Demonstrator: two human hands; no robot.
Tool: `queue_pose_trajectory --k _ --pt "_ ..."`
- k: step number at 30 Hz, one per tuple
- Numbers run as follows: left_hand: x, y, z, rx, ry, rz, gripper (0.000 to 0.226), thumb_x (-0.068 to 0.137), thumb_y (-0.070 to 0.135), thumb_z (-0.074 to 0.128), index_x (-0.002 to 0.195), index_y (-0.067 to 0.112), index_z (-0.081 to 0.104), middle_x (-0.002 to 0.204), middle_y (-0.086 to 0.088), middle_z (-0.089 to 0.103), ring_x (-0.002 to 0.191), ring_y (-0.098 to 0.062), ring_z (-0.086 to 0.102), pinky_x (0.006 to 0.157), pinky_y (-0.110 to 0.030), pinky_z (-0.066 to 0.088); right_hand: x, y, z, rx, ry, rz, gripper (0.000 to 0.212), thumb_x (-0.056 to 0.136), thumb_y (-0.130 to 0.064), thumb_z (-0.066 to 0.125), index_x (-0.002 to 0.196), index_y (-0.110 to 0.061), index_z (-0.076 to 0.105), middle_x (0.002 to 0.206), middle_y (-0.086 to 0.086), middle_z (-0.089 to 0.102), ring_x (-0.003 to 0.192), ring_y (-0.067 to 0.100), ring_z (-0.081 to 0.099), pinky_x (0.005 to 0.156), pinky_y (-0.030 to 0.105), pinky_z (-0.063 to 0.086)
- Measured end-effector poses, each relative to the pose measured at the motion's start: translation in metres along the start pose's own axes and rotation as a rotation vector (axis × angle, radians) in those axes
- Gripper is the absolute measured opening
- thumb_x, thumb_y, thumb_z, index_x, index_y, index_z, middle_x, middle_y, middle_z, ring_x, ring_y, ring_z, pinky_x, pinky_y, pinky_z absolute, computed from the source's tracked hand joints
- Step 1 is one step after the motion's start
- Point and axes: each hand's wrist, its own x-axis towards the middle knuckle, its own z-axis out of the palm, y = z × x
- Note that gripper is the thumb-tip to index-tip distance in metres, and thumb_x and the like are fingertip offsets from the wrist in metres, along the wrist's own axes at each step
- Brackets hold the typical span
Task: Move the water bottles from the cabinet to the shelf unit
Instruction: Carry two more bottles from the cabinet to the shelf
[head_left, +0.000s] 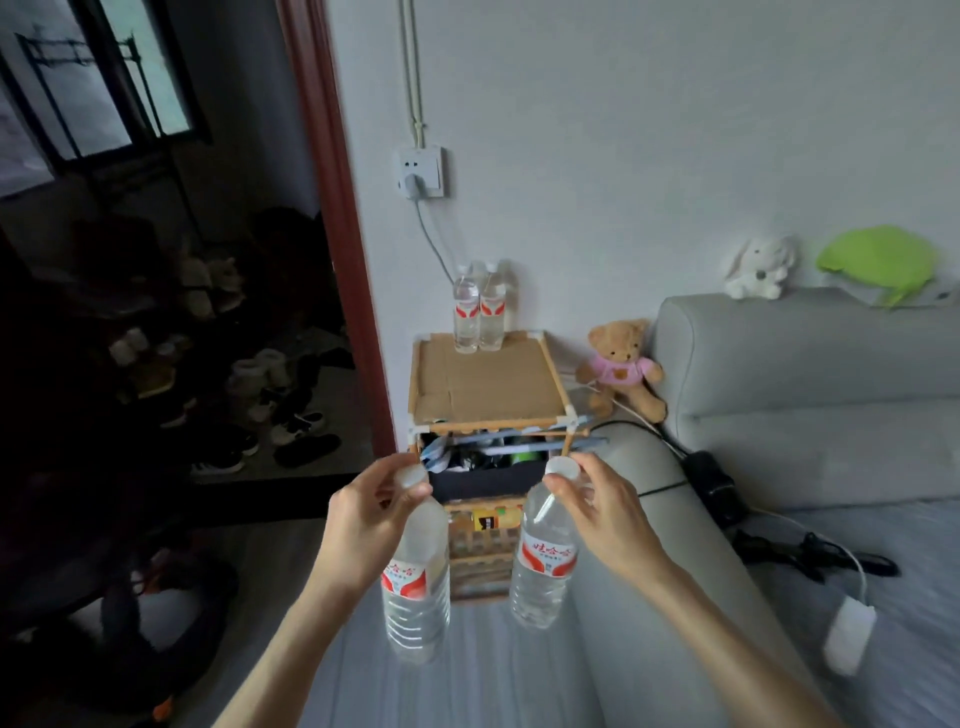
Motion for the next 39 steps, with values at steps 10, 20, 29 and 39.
queue_pose_trajectory --k 10,20,29,39 --pt "0.197 0.006 0.052 0.014 0.003 0.047 0.031 0.078 0.020 0.069 0.108 0.016 0.064 0.092 0.002 0.066 0.085 -0.010 0.062 0.075 -0.011 0.045 0.185 0.027 0.009 0.015 0.015 -0.013 0.060 0.080 -0.060 0.045 0.110 -0.008 0.054 0.099 0.005 0.064 0.091 0.019 0.060 0.083 0.039 0.051" --pt "0.366 -0.048 0.093 -0.009 -0.095 0.030 0.027 0.075 0.018 0.071 0.102 0.018 0.063 0.086 0.012 0.065 0.083 -0.007 0.062 0.071 -0.007 0.045 0.353 0.062 0.046 -0.058 0.051 0.068 0.050 0.082 -0.048 0.051 0.112 -0.009 0.054 0.101 0.005 0.064 0.091 0.017 0.060 0.078 0.030 0.048" --pt "0.461 -0.071 0.119 -0.032 -0.194 -0.066 0.032 0.074 0.017 0.073 0.104 0.016 0.064 0.093 0.001 0.068 0.089 -0.011 0.062 0.086 -0.035 0.051 0.455 0.093 0.067 -0.113 0.100 0.187 0.032 0.089 -0.035 0.054 0.111 -0.012 0.055 0.098 -0.003 0.057 0.089 0.010 0.052 0.077 0.022 0.036" --pt "0.504 -0.075 0.148 0.012 -0.215 -0.119 0.033 0.071 0.024 0.073 0.103 0.028 0.063 0.095 0.012 0.066 0.094 -0.009 0.061 0.092 -0.040 0.048 0.521 0.123 0.067 -0.130 0.027 0.174 0.032 0.090 -0.037 0.051 0.112 -0.014 0.053 0.096 -0.004 0.058 0.090 0.011 0.056 0.075 0.027 0.049"
